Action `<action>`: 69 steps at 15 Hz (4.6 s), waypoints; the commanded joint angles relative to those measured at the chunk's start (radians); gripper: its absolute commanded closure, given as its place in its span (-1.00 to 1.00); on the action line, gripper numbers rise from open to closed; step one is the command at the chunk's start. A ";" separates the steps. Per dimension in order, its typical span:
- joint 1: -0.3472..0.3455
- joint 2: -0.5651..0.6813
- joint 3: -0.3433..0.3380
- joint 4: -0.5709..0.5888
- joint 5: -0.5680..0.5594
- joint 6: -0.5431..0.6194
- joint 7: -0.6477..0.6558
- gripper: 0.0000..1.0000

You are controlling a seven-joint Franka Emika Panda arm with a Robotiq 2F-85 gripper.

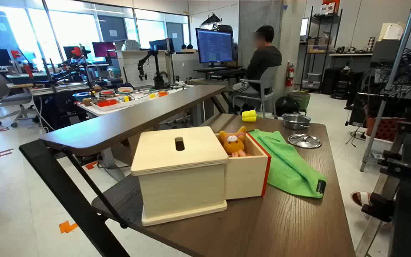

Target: Move the cloth

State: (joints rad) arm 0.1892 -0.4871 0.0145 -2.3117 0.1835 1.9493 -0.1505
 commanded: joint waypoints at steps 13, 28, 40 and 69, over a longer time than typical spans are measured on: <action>-0.044 0.040 0.040 0.018 -0.019 0.093 0.068 -1.00; -0.084 0.760 0.050 0.128 -0.174 0.506 0.279 -1.00; -0.060 1.176 0.034 0.404 -0.168 0.560 0.268 -1.00; -0.101 1.516 -0.074 0.873 -0.152 0.478 0.381 -1.00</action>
State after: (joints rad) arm 0.0984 0.9627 -0.0469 -1.5445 0.0272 2.4714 0.2020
